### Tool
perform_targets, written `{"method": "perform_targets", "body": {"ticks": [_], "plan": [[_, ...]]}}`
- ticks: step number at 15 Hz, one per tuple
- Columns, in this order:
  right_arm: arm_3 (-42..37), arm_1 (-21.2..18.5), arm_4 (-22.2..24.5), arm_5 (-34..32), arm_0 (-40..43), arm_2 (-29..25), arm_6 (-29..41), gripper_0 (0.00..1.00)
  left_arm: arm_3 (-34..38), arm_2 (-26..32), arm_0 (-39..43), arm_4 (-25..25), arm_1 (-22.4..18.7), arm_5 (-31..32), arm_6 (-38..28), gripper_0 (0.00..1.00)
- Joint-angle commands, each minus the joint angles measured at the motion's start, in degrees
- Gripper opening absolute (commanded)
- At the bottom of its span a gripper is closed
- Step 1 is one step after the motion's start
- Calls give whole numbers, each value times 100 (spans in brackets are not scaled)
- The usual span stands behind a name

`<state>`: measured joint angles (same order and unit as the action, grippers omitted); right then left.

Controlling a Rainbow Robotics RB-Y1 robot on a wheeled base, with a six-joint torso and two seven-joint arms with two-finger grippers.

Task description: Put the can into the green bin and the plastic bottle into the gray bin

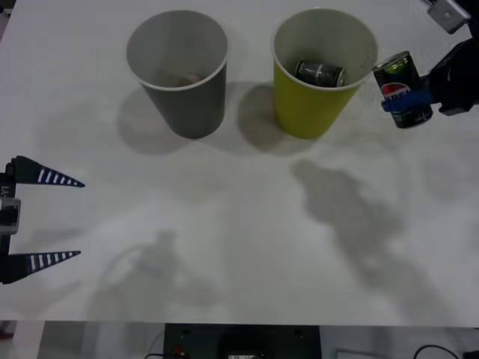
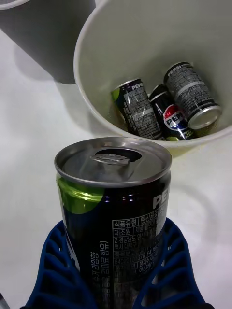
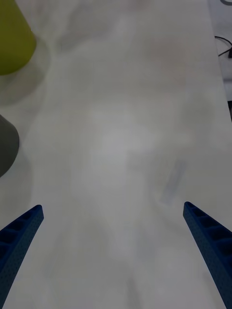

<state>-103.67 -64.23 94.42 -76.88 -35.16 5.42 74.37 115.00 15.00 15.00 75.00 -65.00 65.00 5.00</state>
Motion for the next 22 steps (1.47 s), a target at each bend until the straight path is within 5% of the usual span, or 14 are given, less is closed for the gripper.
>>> {"method": "perform_targets", "body": {"ticks": [1,9,17,19,21,22], "plan": [[725,33,15,-161,-1151,829,7,0,0,0,0,0,0,0,0,100],[3028,1088,367,-196,-3366,2245,-11,0,0,0,0,0,0,0,0,100],[3916,1941,1518,-126,-3999,2385,-90,1,0,0,0,0,0,0,0,100],[3916,1941,1536,-108,-4016,2385,-195,26,0,0,0,0,0,0,0,100],[3916,1914,1518,-99,-4007,2385,-441,81,0,0,0,0,0,0,0,100],[3916,1879,1466,-108,-4007,2385,-476,100,0,0,0,0,0,0,0,100]]}}
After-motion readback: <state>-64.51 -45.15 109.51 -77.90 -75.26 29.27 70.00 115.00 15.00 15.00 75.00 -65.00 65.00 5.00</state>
